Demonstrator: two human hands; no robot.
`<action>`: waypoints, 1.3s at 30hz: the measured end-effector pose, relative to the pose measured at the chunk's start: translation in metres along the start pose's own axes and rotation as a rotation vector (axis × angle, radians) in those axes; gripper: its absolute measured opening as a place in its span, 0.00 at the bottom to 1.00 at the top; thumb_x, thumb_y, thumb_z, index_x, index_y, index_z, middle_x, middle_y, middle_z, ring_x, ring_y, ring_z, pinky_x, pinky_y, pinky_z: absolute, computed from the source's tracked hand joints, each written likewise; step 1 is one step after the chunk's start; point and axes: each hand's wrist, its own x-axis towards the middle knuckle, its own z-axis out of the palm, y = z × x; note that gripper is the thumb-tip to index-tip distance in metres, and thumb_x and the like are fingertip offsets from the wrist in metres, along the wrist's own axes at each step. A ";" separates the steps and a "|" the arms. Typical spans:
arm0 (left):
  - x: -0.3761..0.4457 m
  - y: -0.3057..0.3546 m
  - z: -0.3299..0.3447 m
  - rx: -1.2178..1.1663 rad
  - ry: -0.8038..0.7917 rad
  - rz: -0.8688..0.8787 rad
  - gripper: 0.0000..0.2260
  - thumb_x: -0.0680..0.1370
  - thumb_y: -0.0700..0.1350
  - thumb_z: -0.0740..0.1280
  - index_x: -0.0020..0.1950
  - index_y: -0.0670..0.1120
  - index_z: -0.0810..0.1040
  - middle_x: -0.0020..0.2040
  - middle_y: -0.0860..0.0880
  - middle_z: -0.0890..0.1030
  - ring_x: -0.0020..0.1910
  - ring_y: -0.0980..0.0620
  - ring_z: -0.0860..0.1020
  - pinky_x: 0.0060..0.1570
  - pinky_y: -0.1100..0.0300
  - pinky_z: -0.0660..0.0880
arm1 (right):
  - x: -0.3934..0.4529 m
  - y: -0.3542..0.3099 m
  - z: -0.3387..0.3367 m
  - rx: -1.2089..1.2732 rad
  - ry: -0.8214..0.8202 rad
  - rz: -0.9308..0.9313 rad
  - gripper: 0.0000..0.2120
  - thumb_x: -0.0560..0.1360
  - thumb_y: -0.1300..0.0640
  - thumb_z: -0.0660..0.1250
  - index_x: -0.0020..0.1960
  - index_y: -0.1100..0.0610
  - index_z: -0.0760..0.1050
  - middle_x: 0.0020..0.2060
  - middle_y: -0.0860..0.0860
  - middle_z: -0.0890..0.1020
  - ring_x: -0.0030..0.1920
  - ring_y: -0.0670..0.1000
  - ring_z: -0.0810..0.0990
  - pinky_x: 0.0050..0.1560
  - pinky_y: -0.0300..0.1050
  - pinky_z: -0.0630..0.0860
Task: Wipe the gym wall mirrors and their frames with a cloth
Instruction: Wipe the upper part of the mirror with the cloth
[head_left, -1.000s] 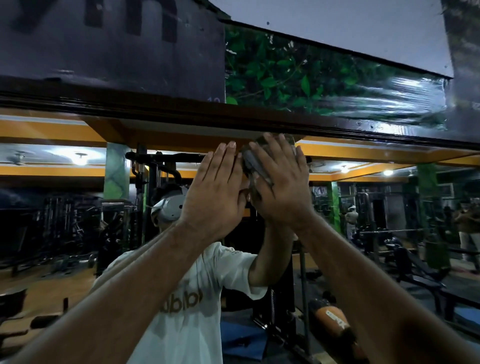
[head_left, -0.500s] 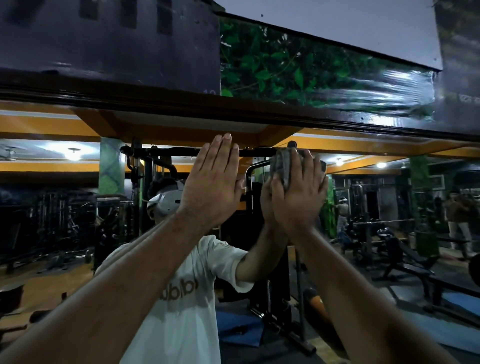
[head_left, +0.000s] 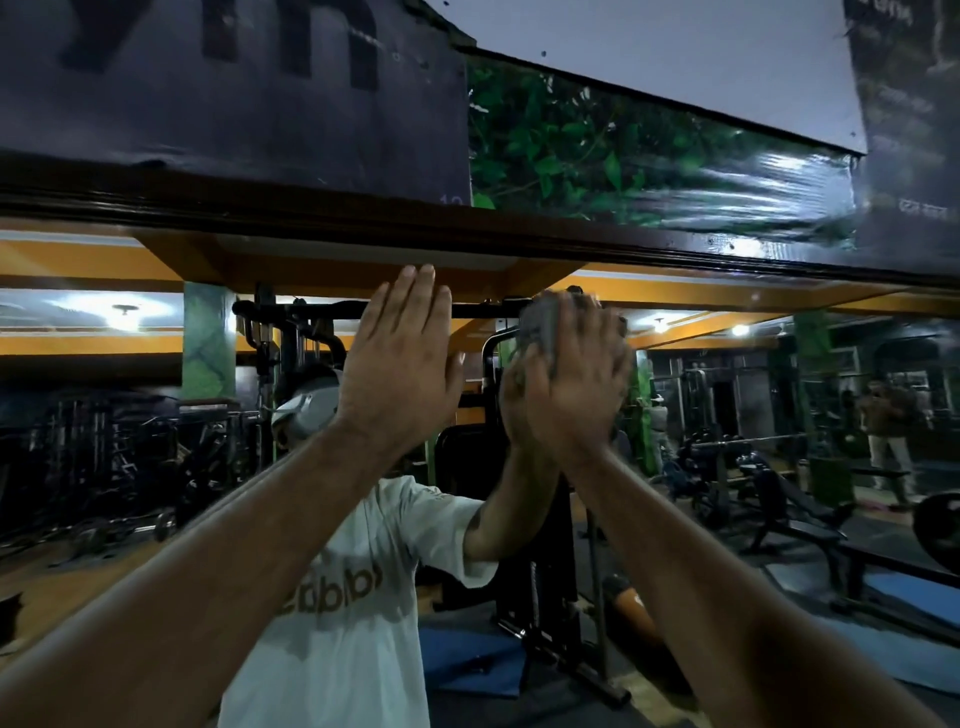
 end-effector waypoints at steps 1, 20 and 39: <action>0.001 -0.001 0.000 0.006 0.002 -0.001 0.33 0.82 0.58 0.49 0.80 0.37 0.60 0.81 0.37 0.57 0.81 0.41 0.54 0.80 0.45 0.50 | -0.004 -0.003 -0.003 0.015 -0.051 -0.148 0.32 0.81 0.40 0.50 0.83 0.48 0.58 0.83 0.52 0.58 0.84 0.55 0.50 0.82 0.62 0.43; -0.002 -0.031 0.001 -0.029 0.025 0.013 0.30 0.83 0.52 0.42 0.81 0.38 0.56 0.82 0.38 0.54 0.82 0.43 0.51 0.81 0.47 0.49 | 0.035 -0.068 0.006 0.128 -0.013 -0.103 0.31 0.79 0.46 0.55 0.82 0.45 0.62 0.83 0.50 0.59 0.84 0.53 0.50 0.82 0.63 0.44; -0.033 -0.026 0.001 -0.047 0.032 0.016 0.30 0.82 0.54 0.46 0.79 0.38 0.61 0.81 0.38 0.59 0.81 0.42 0.56 0.80 0.45 0.53 | -0.027 -0.035 0.005 -0.101 0.095 0.155 0.33 0.82 0.38 0.50 0.82 0.53 0.60 0.81 0.57 0.64 0.82 0.61 0.57 0.77 0.72 0.57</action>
